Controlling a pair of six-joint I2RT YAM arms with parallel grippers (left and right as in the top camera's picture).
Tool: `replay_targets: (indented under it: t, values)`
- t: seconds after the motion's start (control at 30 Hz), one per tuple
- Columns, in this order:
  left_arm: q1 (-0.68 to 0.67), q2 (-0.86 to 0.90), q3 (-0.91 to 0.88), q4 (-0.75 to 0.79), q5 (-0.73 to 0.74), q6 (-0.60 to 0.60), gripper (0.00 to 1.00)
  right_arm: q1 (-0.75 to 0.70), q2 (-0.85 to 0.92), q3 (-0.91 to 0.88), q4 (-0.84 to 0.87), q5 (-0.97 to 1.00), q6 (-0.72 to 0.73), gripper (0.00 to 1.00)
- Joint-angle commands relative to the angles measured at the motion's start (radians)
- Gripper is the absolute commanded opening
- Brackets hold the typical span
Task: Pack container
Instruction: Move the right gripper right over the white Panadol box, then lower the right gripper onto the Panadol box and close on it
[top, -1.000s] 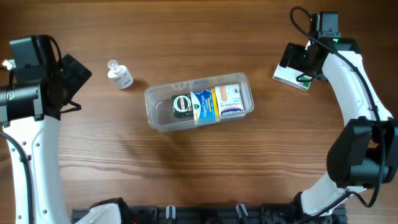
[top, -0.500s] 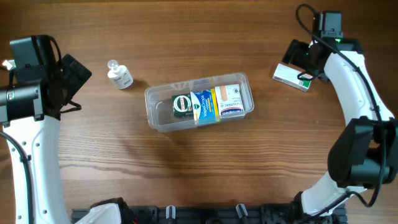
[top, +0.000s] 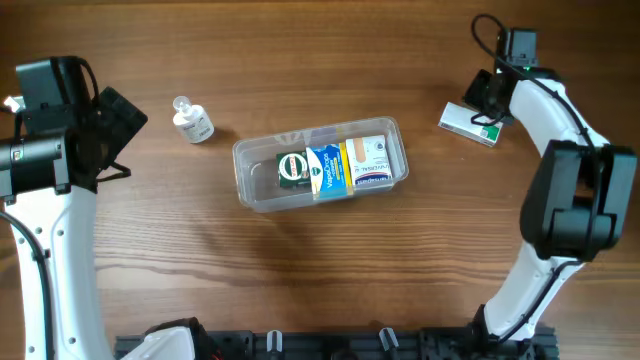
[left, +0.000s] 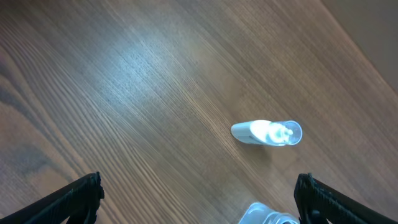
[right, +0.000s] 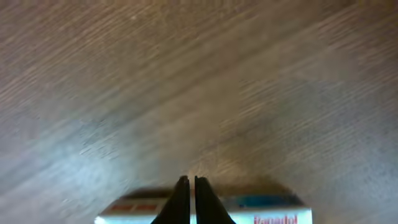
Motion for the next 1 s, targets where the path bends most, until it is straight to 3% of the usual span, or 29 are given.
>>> replay_targets:
  t: [0.0, 0.43, 0.83, 0.97]
  values:
    - [0.005, -0.003, 0.011, -0.001, -0.006, 0.001, 1.00, -0.053, 0.019, -0.003, 0.012, 0.024, -0.011, 0.04]
    - [0.005, -0.003, 0.011, -0.001, -0.006, 0.001, 1.00, -0.109, 0.056, -0.003, -0.042, -0.081, -0.046, 0.04]
    - [0.005, -0.003, 0.011, 0.000, -0.006, 0.001, 1.00, -0.109, 0.058, -0.003, -0.256, -0.114, -0.071, 0.04]
    - [0.005, -0.003, 0.011, -0.001, -0.006, 0.001, 1.00, -0.109, 0.058, -0.003, -0.280, -0.154, -0.150, 0.04]
